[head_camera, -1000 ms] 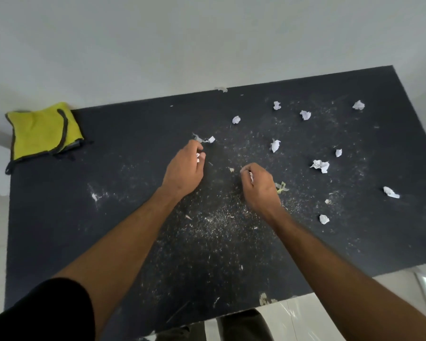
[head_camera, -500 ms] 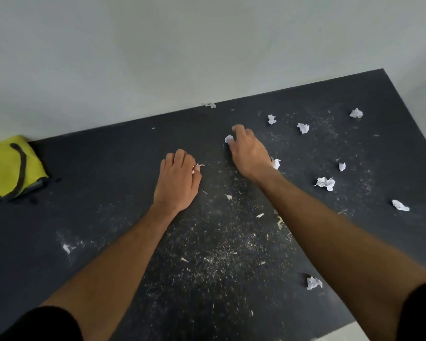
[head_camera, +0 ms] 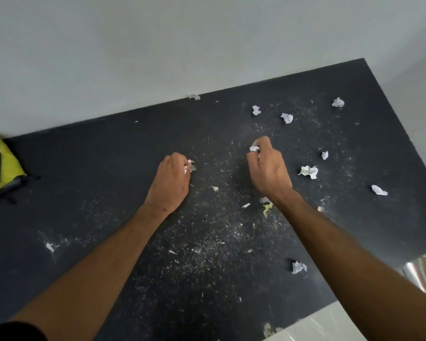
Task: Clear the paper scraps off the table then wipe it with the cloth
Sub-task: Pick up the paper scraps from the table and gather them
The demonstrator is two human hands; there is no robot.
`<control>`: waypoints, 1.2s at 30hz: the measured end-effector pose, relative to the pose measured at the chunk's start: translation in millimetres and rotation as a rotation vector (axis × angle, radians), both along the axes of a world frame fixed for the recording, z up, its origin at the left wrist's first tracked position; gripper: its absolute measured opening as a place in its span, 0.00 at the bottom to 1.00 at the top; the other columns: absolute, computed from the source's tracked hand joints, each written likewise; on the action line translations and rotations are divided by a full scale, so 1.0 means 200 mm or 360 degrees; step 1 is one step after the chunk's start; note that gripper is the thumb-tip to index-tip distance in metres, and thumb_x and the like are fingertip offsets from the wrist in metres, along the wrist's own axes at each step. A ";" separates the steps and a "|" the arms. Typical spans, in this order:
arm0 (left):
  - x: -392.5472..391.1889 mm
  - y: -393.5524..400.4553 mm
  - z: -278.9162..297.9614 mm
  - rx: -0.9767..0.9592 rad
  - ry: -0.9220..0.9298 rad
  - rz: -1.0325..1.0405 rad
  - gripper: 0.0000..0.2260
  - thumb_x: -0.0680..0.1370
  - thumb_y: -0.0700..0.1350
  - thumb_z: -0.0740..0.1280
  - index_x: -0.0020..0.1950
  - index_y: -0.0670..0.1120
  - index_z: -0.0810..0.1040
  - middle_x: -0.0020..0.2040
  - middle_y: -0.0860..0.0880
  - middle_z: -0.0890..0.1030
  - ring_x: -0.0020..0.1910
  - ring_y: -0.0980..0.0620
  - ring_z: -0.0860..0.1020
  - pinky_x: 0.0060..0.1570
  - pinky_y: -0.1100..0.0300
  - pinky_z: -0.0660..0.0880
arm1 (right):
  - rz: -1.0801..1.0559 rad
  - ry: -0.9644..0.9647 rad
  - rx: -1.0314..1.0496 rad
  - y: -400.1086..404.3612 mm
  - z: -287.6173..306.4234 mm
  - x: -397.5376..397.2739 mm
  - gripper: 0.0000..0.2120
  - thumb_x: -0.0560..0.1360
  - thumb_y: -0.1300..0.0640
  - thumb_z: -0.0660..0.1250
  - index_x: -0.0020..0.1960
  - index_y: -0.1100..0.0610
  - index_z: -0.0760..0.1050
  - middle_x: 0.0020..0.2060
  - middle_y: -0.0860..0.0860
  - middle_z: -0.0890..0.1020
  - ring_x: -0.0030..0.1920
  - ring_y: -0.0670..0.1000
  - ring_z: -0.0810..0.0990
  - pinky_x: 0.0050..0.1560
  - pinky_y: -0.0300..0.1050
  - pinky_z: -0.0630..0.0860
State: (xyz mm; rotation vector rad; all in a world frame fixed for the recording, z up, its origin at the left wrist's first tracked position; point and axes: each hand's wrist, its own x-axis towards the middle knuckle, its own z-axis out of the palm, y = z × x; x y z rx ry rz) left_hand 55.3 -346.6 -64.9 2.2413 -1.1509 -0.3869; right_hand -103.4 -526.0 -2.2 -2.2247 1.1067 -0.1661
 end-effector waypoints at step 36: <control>-1.56 -1.95 -0.02 -0.0032 0.0303 -0.0684 0.35 0.78 0.41 0.60 0.83 0.49 0.52 0.83 0.49 0.55 0.83 0.51 0.51 0.81 0.48 0.40 | -0.0177 -0.0362 -0.0015 -1.40 -0.31 -1.46 0.21 0.88 0.56 0.49 0.79 0.58 0.61 0.77 0.54 0.66 0.80 0.52 0.58 0.81 0.48 0.49</control>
